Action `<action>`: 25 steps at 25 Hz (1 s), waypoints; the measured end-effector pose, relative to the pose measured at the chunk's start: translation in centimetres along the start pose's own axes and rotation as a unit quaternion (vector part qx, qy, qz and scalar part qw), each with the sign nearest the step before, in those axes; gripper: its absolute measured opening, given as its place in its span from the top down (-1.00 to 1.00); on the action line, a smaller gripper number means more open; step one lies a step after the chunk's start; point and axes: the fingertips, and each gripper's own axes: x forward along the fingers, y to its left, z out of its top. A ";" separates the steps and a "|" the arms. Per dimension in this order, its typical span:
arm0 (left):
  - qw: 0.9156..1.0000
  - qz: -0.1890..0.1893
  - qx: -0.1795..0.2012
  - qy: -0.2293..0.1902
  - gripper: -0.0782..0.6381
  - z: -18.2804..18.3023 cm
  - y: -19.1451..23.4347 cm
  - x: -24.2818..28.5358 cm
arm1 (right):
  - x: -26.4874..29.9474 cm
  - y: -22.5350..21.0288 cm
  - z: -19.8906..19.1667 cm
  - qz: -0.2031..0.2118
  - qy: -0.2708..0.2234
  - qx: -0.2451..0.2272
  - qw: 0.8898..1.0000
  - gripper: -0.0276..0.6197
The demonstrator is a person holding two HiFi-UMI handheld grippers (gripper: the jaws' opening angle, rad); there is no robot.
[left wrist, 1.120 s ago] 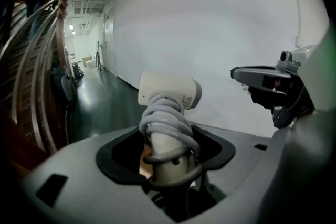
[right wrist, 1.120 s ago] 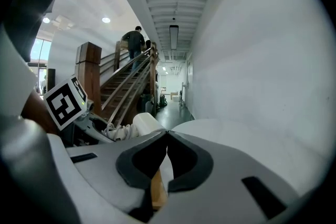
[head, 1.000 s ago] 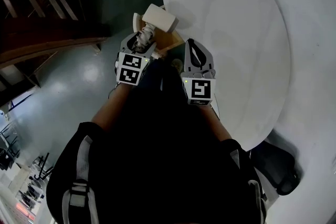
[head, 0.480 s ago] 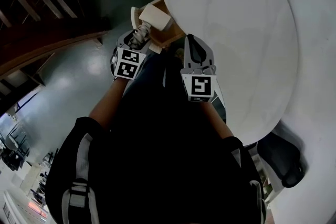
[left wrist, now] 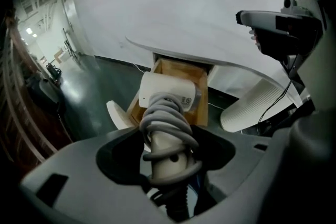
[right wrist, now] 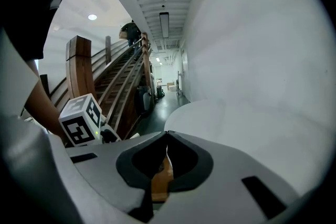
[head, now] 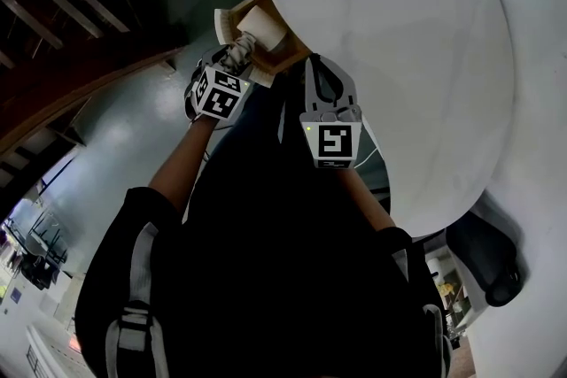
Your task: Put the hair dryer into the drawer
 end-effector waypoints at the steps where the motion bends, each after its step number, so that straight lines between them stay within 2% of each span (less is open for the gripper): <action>1: 1.000 -0.004 0.003 0.007 0.00 0.1 -0.1 0.3 | 0.1 0.0 -0.1 0.000 0.005 0.004 1.000 0.85; 6: 0.999 -0.019 0.028 0.042 0.00 0.7 -0.5 2.1 | 1.0 -0.8 0.0 -0.002 -0.006 0.008 1.000 0.85; 15: 0.992 -0.042 0.065 0.101 0.00 2.2 -1.3 4.8 | 2.2 -2.4 -1.1 -0.010 0.009 0.027 1.000 0.85; 22: 0.985 -0.054 0.074 0.146 0.00 2.5 -1.9 7.0 | 3.0 -3.0 -1.5 -0.009 0.032 0.034 0.999 0.85; 25: 0.982 -0.059 0.078 0.160 0.00 2.5 -2.3 7.6 | 3.1 -3.2 -1.7 -0.008 0.026 0.037 0.999 0.85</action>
